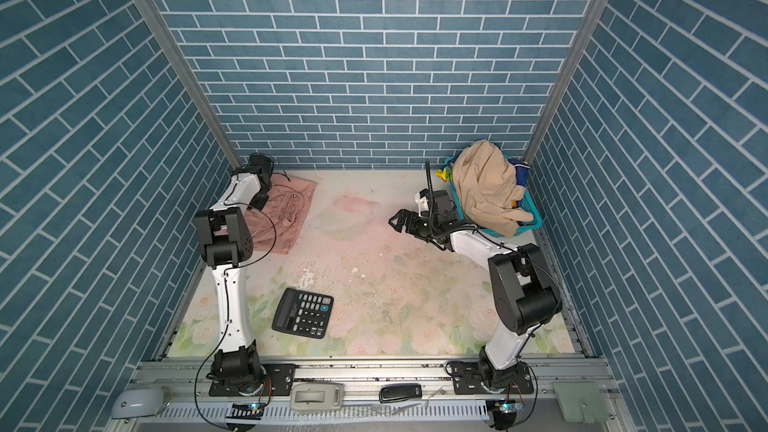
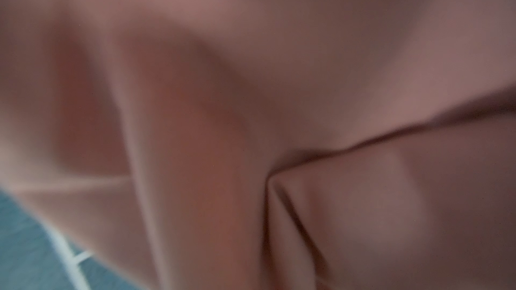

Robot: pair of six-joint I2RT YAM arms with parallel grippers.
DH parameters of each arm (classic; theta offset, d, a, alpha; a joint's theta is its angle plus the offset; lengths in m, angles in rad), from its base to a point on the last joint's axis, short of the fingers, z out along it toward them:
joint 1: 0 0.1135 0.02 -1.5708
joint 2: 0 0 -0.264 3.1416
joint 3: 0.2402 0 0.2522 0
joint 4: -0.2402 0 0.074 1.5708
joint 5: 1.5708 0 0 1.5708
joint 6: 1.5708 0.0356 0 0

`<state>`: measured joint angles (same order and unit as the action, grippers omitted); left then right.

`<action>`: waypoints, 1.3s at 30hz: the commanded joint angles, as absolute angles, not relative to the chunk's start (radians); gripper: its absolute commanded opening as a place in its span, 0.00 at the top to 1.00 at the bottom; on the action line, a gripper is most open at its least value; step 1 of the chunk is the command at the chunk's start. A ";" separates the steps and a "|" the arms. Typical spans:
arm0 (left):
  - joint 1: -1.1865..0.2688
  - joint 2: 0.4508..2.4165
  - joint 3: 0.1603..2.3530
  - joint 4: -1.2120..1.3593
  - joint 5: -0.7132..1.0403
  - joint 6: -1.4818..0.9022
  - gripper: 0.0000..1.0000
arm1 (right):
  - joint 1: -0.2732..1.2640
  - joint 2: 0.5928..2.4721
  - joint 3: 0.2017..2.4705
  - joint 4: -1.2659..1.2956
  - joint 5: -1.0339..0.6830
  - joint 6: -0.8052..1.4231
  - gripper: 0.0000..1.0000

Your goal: Fold and stack the shorts

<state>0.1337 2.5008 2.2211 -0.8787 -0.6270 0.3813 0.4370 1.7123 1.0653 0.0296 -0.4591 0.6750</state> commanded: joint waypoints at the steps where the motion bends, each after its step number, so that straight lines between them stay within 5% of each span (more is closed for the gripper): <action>1: 0.157 2.524 2.295 -0.907 -0.596 0.355 1.00 | 0.448 1.743 1.119 0.024 -0.485 0.665 0.01; 32: 0.224 2.588 2.395 -0.966 -0.511 0.171 0.99 | 0.528 1.757 1.244 -0.095 -0.410 0.618 0.01; 33: 0.224 2.585 2.406 -0.978 -0.507 0.163 0.84 | 0.527 1.752 1.251 -0.104 -0.407 0.611 0.01; 34: 0.222 2.581 2.418 -0.990 -0.502 0.153 0.56 | 0.528 1.748 1.259 -0.117 -0.404 0.600 0.01; 35: 0.222 2.573 2.428 -1.008 -0.493 0.137 0.02 | 0.528 1.742 1.273 -0.139 -0.397 0.584 0.01; 39: 0.204 2.496 2.436 -1.039 -0.400 0.103 0.00 | 0.516 1.705 1.367 -0.282 -0.333 0.485 0.01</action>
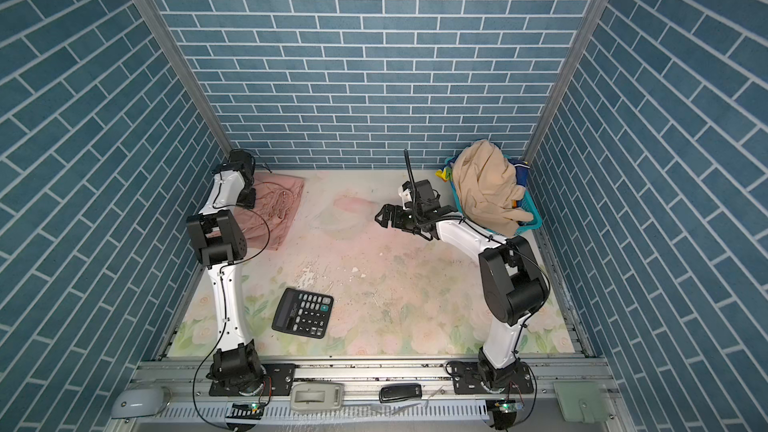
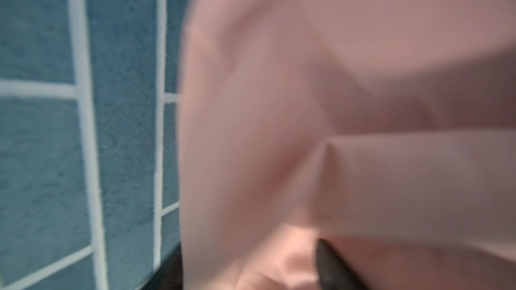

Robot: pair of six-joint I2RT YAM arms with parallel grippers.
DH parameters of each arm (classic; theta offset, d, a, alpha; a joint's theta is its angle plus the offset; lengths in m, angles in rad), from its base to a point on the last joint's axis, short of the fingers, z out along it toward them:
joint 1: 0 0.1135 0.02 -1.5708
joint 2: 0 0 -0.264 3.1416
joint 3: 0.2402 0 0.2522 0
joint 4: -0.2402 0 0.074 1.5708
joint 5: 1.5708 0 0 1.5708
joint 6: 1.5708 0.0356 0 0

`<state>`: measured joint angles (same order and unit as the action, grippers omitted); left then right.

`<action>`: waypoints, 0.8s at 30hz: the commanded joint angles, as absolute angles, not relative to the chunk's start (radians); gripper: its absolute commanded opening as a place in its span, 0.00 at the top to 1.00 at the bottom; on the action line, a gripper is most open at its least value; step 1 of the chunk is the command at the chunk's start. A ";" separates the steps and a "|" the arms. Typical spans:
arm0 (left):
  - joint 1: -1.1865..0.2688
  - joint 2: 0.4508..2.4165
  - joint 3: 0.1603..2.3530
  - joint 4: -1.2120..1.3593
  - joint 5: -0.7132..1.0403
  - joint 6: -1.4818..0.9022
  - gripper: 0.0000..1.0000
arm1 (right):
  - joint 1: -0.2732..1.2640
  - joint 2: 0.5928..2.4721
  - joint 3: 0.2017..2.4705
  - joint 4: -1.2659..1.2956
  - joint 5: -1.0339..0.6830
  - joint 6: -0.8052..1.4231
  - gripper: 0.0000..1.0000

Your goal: Fold and stack the shorts

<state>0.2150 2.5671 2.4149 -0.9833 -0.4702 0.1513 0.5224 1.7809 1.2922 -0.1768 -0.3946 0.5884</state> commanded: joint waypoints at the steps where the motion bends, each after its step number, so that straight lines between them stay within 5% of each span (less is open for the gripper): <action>1: 0.196 2.468 2.426 -1.036 -0.375 0.095 0.00 | 0.511 1.692 1.388 -0.318 -0.314 0.461 0.01; 11: -0.180 2.144 2.294 -0.880 -0.443 0.170 0.00 | 0.299 1.528 1.537 -0.690 0.045 0.309 0.01; 17: -0.522 2.128 2.295 -0.742 -0.592 0.292 0.00 | 0.074 1.537 1.482 -0.719 0.026 0.326 0.01; 24: -0.759 2.180 2.336 -0.726 -0.477 0.219 0.00 | 0.020 1.670 1.473 -0.684 -0.020 0.329 0.02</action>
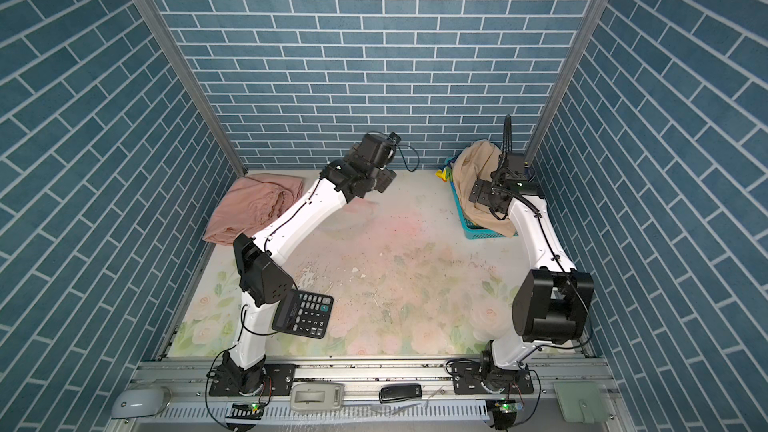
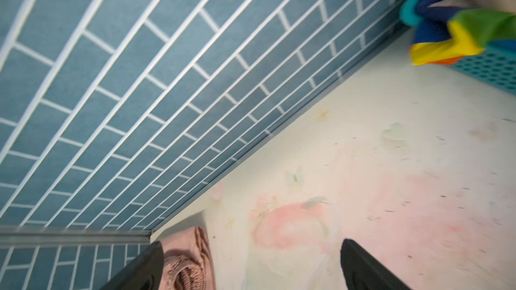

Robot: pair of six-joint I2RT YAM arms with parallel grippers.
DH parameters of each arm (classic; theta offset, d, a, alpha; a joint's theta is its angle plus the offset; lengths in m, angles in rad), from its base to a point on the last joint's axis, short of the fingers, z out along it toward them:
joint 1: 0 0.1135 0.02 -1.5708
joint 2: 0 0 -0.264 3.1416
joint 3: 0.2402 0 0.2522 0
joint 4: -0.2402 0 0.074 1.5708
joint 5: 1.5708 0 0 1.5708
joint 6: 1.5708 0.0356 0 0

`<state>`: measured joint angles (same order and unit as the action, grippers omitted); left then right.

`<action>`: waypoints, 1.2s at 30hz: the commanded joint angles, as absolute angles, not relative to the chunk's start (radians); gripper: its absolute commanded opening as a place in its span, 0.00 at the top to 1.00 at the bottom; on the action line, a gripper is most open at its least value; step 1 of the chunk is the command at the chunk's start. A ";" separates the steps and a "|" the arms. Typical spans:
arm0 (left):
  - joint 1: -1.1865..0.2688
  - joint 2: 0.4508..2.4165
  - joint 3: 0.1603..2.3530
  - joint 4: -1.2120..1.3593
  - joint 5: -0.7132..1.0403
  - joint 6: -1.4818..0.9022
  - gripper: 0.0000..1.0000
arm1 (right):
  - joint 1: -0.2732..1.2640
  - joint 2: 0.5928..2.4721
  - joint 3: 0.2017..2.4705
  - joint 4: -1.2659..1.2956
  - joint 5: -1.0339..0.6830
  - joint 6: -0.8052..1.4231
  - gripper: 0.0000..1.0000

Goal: Fold and stack the shorts
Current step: 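Grasp the beige trousers in the teal basket with the right gripper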

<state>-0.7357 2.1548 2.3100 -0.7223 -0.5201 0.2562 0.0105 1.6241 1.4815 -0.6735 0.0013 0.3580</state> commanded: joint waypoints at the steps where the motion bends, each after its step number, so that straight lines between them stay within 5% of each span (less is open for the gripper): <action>1: -0.772 2.189 2.346 -0.740 -0.449 0.198 0.00 | 0.023 1.689 1.472 -0.675 -0.028 0.335 0.04; 8: -0.796 2.185 2.291 -0.835 -0.277 0.001 0.00 | 0.034 1.815 1.480 -0.640 -0.034 0.338 0.27; 10: -0.797 2.151 2.217 -0.808 -0.240 -0.030 0.00 | 0.034 1.841 1.499 -0.643 -0.039 0.335 0.41; 13: -0.796 2.101 2.127 -0.760 -0.224 -0.049 0.00 | 0.036 1.841 1.514 -0.638 -0.035 0.337 0.81; 15: -0.797 2.089 2.115 -0.756 -0.233 -0.043 0.00 | 0.035 1.823 1.540 -0.651 -0.035 0.336 0.98; 24: -0.771 2.034 2.195 -0.797 -0.269 -0.069 0.00 | 0.096 1.710 1.836 -0.743 -0.126 0.336 1.00; 28: -0.712 1.949 2.166 -0.795 -0.233 -0.121 0.00 | 0.261 1.681 2.062 -0.758 -0.207 0.292 1.00; 36: -0.488 1.616 1.811 -0.654 -0.175 -0.265 0.00 | 0.523 1.706 2.322 -0.676 -0.430 0.309 1.00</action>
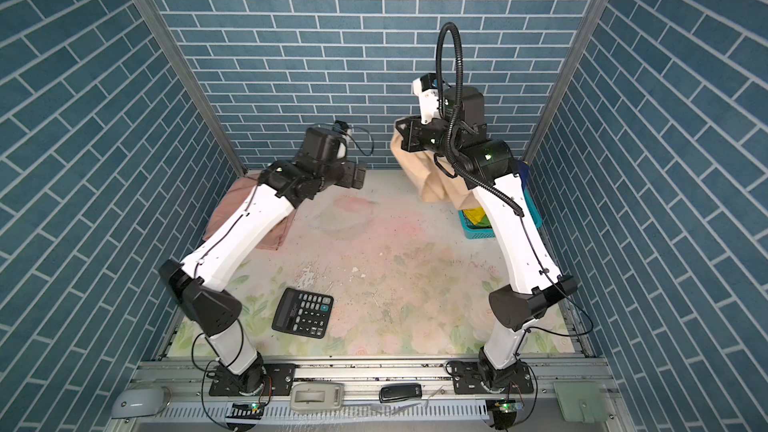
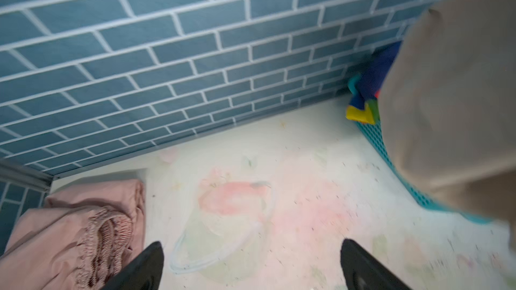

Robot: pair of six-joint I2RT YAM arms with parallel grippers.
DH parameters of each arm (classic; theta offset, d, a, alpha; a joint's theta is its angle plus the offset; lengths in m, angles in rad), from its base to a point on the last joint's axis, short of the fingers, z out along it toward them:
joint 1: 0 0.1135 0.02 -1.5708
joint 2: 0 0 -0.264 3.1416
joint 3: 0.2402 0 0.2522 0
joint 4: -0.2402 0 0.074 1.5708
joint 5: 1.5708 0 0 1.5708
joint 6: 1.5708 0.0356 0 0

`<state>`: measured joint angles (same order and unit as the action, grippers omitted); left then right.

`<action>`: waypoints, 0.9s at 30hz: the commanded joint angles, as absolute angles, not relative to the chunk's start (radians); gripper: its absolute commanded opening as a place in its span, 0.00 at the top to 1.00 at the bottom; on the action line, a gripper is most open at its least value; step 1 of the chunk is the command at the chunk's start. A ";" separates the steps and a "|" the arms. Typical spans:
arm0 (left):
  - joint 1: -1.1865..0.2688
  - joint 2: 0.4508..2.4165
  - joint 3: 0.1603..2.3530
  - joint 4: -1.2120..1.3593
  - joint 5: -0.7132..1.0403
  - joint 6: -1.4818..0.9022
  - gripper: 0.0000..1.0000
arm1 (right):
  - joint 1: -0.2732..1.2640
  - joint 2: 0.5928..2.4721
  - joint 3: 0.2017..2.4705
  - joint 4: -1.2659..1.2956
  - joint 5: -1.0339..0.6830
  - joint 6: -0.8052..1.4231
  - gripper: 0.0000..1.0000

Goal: Fold and stack the shorts
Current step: 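Grasp the beige trousers in the teal basket with the right gripper, then lift the beige trousers out and drop them on the table with the right gripper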

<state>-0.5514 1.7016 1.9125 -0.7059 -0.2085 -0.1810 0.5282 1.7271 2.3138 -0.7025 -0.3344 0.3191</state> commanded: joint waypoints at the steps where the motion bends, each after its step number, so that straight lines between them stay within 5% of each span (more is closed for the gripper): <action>1: -0.461 1.579 1.768 -0.633 -0.168 -0.278 0.00 | 0.521 1.707 2.304 -0.666 -0.420 0.321 1.00; 11: -0.319 1.417 1.509 -0.619 -0.069 -0.327 0.00 | 0.323 1.829 1.786 -0.573 -0.323 0.512 0.99; 16: -0.299 1.423 1.416 -0.610 0.007 -0.352 0.00 | 0.287 1.870 1.704 -0.671 -0.236 0.432 0.63; 24: -0.283 1.460 1.298 -0.573 0.107 -0.407 0.00 | 0.416 1.677 1.519 -0.648 -0.146 0.296 0.05; 27: -0.279 1.473 1.264 -0.547 0.161 -0.446 0.00 | 0.500 1.664 1.453 -0.623 -0.171 0.298 0.02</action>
